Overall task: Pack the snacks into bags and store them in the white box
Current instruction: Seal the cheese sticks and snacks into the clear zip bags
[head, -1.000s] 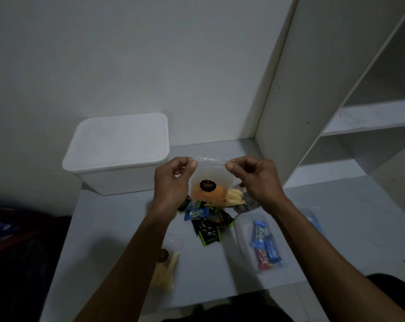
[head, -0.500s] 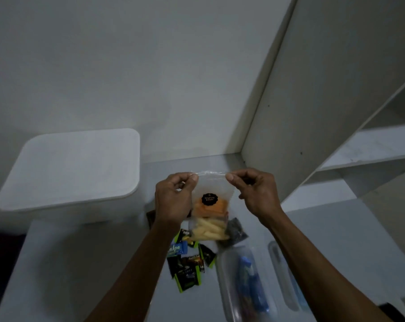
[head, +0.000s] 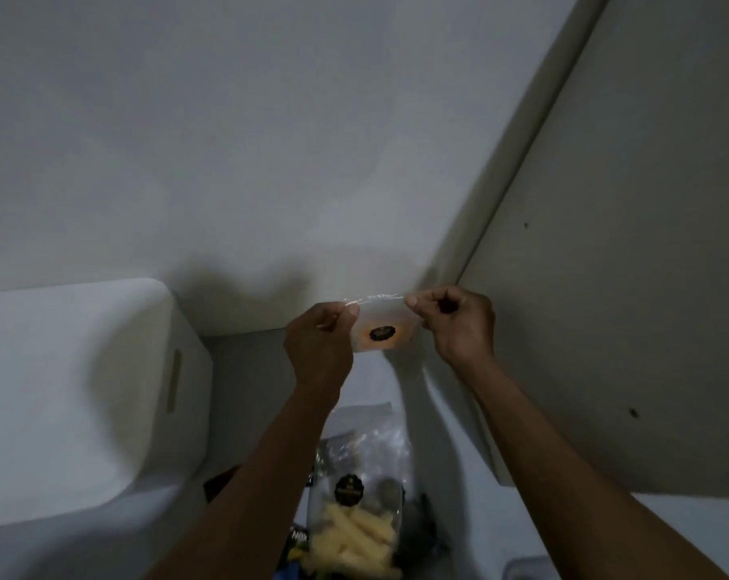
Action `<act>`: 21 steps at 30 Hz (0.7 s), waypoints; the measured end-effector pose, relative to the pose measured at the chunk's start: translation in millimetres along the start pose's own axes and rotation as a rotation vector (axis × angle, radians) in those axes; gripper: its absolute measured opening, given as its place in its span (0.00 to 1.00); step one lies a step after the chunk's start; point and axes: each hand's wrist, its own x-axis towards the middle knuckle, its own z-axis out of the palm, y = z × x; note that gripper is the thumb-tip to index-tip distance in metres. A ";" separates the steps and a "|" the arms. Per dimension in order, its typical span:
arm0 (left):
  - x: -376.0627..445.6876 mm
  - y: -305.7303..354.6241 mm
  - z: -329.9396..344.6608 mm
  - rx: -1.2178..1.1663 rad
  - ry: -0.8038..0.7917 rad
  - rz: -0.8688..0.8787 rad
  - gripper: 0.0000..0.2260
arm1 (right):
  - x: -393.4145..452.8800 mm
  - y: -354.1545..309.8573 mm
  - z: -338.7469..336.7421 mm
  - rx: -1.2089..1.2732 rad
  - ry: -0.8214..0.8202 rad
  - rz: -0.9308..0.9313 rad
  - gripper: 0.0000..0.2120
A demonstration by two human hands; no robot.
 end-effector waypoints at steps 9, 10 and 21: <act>42.9 -26.1 32.8 0.108 0.125 -0.061 0.05 | 48.9 28.6 30.1 -0.051 0.075 0.068 0.09; 44.3 -26.3 34.7 0.125 0.139 -0.052 0.05 | 51.1 30.1 31.7 -0.046 0.085 0.081 0.09; 5.2 -9.0 -6.3 0.148 0.132 -0.048 0.08 | 5.3 23.3 19.4 -0.002 0.123 0.134 0.11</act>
